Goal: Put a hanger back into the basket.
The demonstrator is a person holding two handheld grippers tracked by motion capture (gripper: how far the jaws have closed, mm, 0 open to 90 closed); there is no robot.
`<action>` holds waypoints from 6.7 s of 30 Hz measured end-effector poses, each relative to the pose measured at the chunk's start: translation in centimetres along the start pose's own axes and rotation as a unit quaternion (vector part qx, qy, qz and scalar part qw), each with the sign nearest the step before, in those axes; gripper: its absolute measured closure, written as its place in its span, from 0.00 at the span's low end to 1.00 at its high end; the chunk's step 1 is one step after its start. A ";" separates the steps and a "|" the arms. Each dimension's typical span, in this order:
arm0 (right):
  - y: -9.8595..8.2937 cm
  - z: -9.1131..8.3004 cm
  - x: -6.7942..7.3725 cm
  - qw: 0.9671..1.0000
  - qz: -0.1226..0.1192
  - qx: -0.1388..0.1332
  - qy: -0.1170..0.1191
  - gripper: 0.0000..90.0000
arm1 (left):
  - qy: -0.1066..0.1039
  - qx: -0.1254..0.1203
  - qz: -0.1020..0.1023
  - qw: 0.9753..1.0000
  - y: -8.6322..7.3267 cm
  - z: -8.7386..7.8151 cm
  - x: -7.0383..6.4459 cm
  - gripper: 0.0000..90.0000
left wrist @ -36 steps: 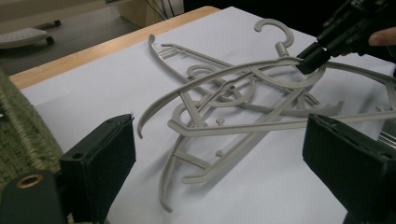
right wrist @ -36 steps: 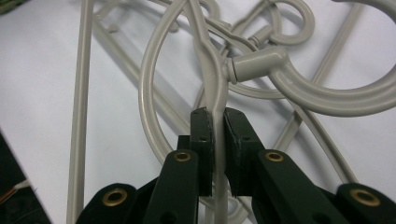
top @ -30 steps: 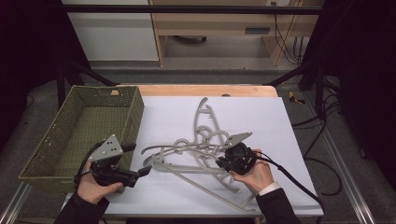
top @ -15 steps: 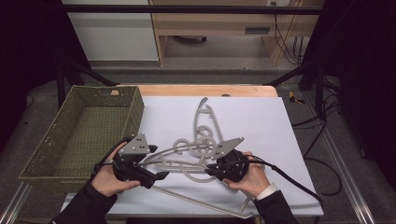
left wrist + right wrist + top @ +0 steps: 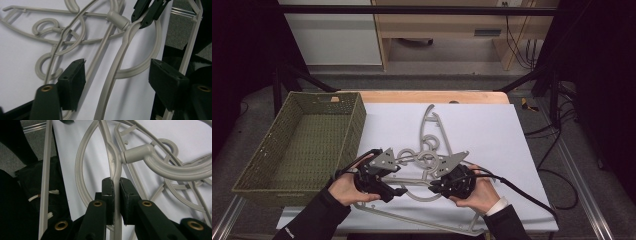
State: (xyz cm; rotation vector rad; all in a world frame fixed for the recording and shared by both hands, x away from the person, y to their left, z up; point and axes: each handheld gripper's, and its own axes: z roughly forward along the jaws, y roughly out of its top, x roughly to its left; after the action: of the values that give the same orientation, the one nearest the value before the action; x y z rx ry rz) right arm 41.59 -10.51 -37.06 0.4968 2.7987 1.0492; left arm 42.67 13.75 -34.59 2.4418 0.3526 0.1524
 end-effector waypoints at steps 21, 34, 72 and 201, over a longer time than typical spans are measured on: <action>0.0 0.6 0.5 1.000 -0.019 0.011 0.016 0.93 | -0.009 0.059 0.032 0.998 0.9 3.7 -0.9 0.77; -0.1 1.1 0.5 0.999 -0.023 0.021 0.013 0.93 | 0.001 0.061 0.045 0.997 0.5 4.3 -1.2 0.83; -0.5 -3.4 -0.2 0.995 0.012 -0.087 -0.052 0.62 | 0.017 0.016 0.007 1.000 -0.4 1.9 -2.0 0.92; -9.8 -5.4 -3.2 0.937 0.200 -0.166 -0.231 0.05 | 0.316 -0.001 -0.238 0.918 -16.9 -18.5 17.9 0.92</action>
State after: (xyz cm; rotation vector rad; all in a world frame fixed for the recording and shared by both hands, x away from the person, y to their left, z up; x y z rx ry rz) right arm 40.88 -21.90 -39.45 1.1290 2.1024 1.2433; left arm 52.57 42.63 -30.47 2.1682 1.2103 0.7265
